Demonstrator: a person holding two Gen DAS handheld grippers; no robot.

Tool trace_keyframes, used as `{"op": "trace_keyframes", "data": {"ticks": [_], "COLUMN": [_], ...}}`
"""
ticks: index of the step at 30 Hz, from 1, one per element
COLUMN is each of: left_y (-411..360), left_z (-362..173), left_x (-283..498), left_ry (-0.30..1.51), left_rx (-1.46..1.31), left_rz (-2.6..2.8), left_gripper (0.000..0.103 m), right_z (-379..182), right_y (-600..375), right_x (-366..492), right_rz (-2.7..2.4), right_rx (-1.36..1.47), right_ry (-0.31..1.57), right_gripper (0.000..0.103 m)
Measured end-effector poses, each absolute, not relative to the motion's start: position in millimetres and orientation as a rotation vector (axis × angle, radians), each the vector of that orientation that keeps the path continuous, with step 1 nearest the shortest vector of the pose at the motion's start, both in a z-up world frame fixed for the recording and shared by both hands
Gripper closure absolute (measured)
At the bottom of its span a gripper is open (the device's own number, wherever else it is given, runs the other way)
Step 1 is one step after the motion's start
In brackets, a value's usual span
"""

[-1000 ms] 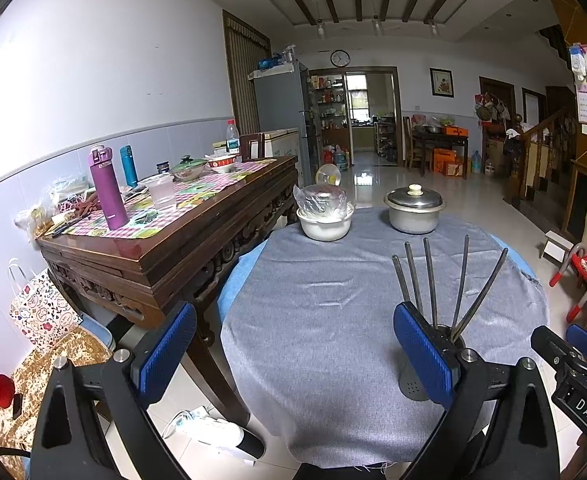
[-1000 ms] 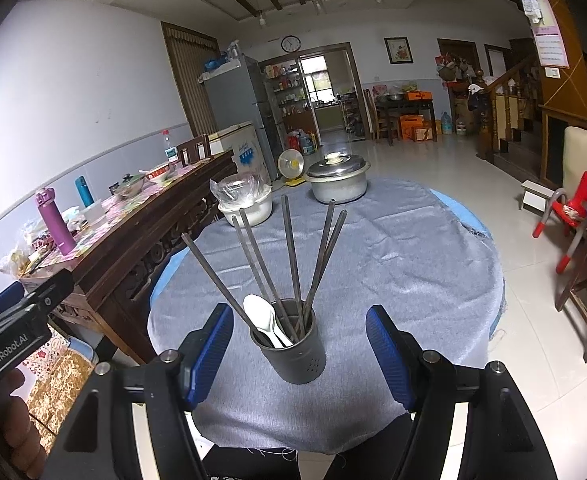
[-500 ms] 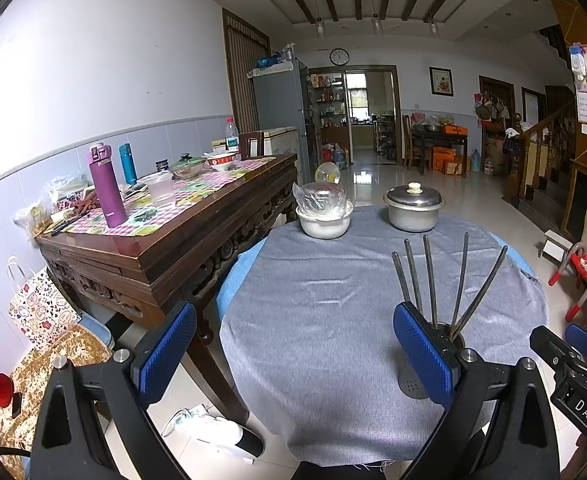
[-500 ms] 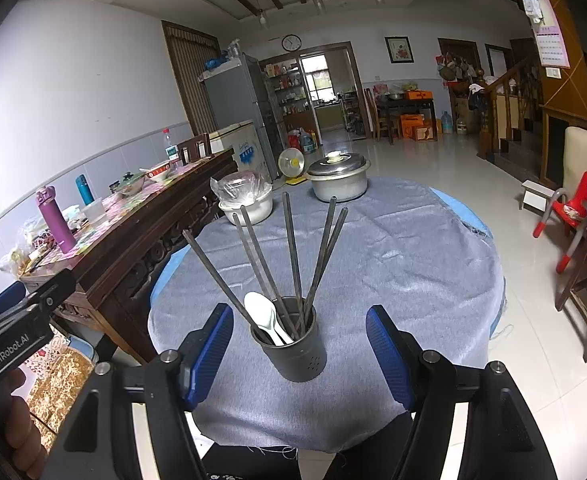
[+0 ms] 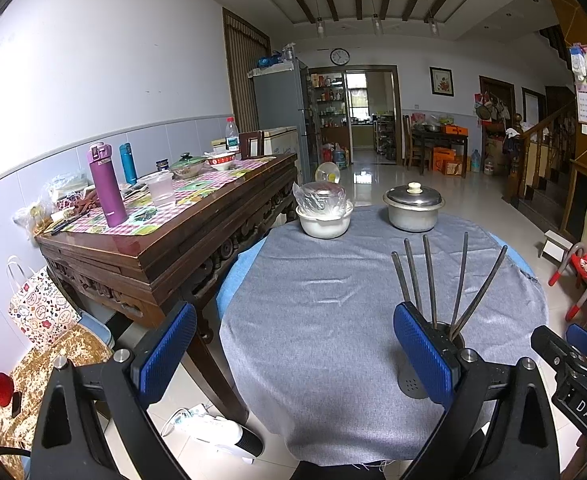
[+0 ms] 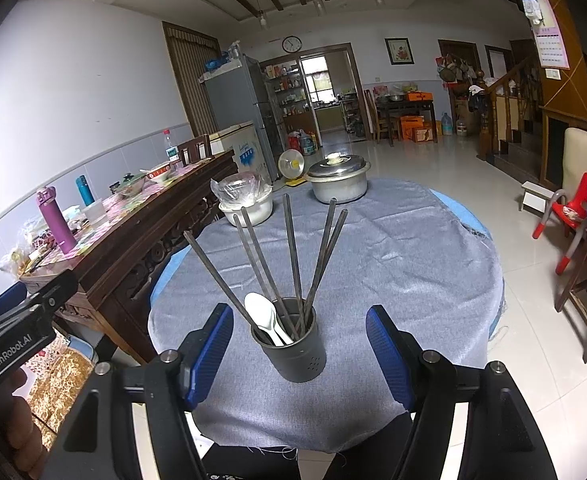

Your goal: Organize utensils

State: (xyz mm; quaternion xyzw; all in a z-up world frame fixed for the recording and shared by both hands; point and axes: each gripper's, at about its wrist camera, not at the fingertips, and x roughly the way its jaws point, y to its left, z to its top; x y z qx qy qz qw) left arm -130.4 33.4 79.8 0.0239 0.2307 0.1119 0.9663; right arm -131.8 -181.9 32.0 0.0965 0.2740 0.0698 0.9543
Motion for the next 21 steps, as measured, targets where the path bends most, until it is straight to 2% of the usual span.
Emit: {"op": "trace_keyframes", "data": {"ticks": [21], "left_y": [32.7], "left_z": [76.3], "left_x": [-130.8], "left_ry": [0.47], "left_rx": [0.045], "left_rz": [0.224], "left_gripper": [0.004], "right_z": [32.9], "right_y": [-183.0], "right_x": [-132.5], "right_rz": [0.136], "right_rx": [0.19], "right_ry": [0.553], "right_gripper": [0.03]}}
